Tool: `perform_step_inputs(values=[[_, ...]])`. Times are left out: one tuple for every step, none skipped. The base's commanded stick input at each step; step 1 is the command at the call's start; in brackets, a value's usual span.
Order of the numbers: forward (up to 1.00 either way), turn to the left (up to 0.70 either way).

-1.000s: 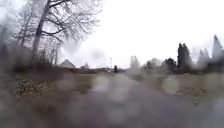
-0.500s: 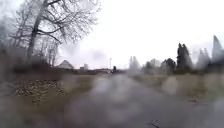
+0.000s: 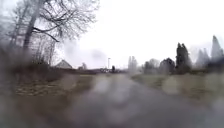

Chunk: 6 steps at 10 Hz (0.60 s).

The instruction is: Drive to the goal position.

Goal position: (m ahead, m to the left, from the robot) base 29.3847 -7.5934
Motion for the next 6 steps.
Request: perform_step_inputs(values=[[1.00, 0.00], [1.00, 0.00], [1.00, 0.00], [1.00, 0.00], [1.00, 0.00], [1.00, 0.00]])
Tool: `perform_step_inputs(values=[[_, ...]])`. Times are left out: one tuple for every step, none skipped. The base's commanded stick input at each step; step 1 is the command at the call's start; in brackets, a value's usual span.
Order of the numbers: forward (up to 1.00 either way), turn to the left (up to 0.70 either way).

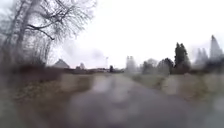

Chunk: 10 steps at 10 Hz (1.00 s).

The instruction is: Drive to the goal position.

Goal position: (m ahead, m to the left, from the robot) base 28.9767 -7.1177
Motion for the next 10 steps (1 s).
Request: perform_step_inputs(values=[[1.00, 0.00], [1.00, 0.00], [1.00, 0.00], [1.00, 0.00], [1.00, 0.00], [1.00, 0.00], [1.00, 0.00], [1.00, 0.00], [1.00, 0.00], [1.00, 0.00]])
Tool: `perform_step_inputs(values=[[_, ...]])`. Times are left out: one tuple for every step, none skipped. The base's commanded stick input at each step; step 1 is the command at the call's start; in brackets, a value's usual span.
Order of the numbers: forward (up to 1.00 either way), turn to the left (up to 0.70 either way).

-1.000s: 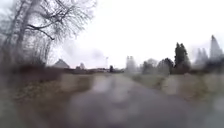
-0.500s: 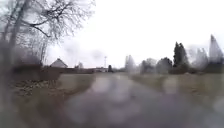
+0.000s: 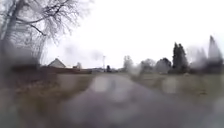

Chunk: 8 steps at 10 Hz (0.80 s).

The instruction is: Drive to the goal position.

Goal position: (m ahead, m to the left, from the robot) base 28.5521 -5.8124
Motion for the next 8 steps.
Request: perform_step_inputs(values=[[1.00, 0.00], [1.00, 0.00], [1.00, 0.00], [1.00, 0.00], [1.00, 0.00], [1.00, 0.00], [1.00, 0.00], [1.00, 0.00]])
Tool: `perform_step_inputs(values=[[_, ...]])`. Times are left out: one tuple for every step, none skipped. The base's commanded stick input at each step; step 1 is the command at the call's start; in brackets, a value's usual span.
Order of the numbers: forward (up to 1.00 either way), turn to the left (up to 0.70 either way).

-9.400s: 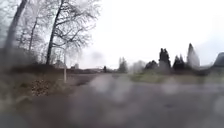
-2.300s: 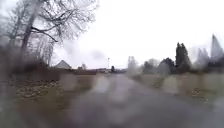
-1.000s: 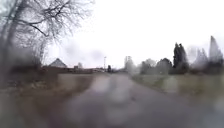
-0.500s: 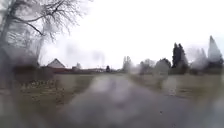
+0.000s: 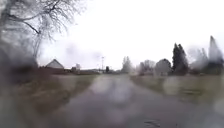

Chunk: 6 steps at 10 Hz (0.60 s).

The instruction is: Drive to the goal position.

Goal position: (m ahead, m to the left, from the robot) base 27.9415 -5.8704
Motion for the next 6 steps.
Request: perform_step_inputs(values=[[1.00, 0.00], [1.00, 0.00], [1.00, 0.00], [1.00, 0.00], [1.00, 0.00], [1.00, 0.00]])
